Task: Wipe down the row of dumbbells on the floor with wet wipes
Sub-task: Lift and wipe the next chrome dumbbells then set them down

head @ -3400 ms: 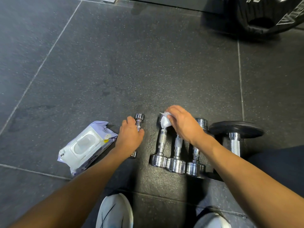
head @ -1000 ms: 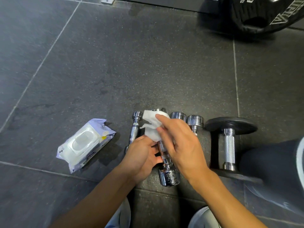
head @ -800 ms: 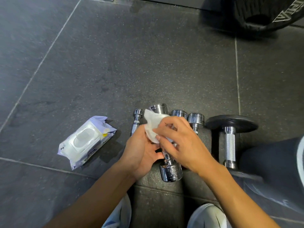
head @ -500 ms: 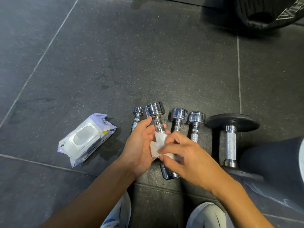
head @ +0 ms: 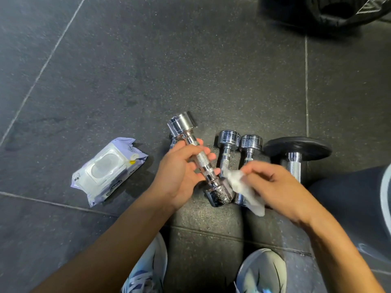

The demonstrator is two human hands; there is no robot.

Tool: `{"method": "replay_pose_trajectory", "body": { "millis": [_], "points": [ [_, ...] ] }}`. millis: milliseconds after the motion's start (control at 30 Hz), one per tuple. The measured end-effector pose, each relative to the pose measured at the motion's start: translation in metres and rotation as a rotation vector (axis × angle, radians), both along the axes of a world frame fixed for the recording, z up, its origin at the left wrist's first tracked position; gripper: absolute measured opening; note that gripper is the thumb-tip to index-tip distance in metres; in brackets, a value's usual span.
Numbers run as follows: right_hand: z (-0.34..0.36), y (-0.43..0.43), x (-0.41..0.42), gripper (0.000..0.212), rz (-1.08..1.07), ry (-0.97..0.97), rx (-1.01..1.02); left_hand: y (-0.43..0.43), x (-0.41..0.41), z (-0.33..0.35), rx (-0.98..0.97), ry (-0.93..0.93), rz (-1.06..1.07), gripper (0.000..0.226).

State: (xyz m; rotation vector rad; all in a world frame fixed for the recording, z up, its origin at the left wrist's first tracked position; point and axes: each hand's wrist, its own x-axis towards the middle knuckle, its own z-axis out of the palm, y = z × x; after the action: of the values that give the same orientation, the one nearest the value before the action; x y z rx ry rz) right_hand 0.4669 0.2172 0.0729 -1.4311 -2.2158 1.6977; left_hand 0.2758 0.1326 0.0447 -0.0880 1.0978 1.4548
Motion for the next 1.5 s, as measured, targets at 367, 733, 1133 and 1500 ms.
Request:
{"method": "replay_pose_trajectory", "body": {
  "millis": [367, 733, 1133, 1500],
  "points": [
    [-0.005, -0.056, -0.03, 0.03, 0.218, 0.016, 0.784, 0.004, -0.012, -0.005, 0.056, 0.032, 0.155, 0.015],
    [-0.043, -0.052, -0.052, 0.019, -0.177, 0.147, 0.548, 0.002, -0.003, 0.003, 0.067, -0.116, 0.224, 0.012],
    [-0.014, -0.03, -0.065, 0.035, -0.682, 0.43, -0.721, 0.001, 0.0, 0.016, 0.133, -0.101, 0.153, 0.014],
    [-0.045, -0.034, -0.039, 0.023, -0.111, 0.441, 0.716, 0.006, -0.001, 0.012, 0.11, -0.236, 0.213, 0.01]
  ]
}}
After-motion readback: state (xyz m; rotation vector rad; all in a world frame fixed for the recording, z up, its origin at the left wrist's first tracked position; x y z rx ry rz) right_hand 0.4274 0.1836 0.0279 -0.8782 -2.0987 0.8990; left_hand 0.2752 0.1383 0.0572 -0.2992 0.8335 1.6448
